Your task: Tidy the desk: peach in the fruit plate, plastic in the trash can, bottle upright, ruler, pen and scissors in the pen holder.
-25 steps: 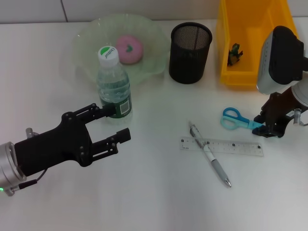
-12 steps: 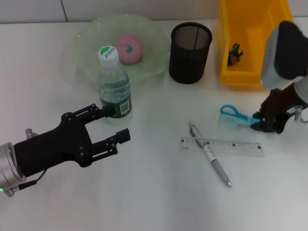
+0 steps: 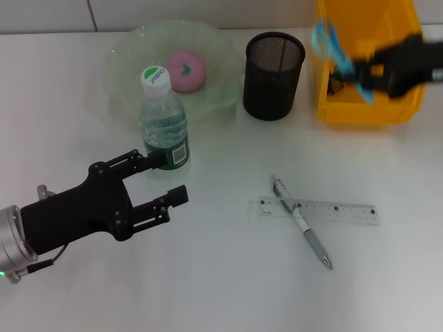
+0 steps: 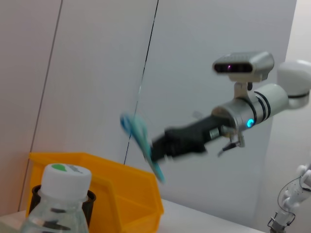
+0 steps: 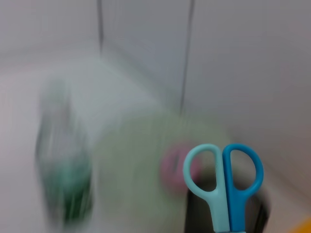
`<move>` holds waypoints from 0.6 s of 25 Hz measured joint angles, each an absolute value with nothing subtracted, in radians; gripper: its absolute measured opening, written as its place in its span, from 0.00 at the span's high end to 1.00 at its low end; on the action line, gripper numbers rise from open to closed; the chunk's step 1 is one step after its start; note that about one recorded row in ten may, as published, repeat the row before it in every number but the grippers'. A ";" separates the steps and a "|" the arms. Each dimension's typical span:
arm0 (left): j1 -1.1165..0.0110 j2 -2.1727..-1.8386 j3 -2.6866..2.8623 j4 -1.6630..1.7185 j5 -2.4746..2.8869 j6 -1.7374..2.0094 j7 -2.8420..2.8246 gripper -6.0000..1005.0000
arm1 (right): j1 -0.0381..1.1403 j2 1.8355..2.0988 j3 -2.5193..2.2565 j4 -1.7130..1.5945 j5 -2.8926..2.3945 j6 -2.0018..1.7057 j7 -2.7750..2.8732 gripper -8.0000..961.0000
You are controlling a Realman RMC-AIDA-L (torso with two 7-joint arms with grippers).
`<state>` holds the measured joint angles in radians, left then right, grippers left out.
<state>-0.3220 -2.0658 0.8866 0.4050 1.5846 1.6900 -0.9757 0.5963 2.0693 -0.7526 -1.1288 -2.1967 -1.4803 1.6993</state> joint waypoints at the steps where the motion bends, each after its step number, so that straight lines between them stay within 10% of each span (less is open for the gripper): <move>1: -0.322 -2.066 0.887 0.405 1.585 1.690 -0.976 0.28 | 0.589 2.071 -0.720 -1.098 -2.112 -1.465 1.676 0.77; 15: -0.322 -2.069 0.887 0.390 1.578 1.712 -0.974 0.28 | 0.709 2.085 -0.684 -0.324 -1.354 -1.245 1.056 0.77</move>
<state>-0.3217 -2.0692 0.8866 0.3899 1.5776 1.7125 -0.9741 0.7091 2.0850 -0.6836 -0.3243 -1.3537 -1.2449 1.0557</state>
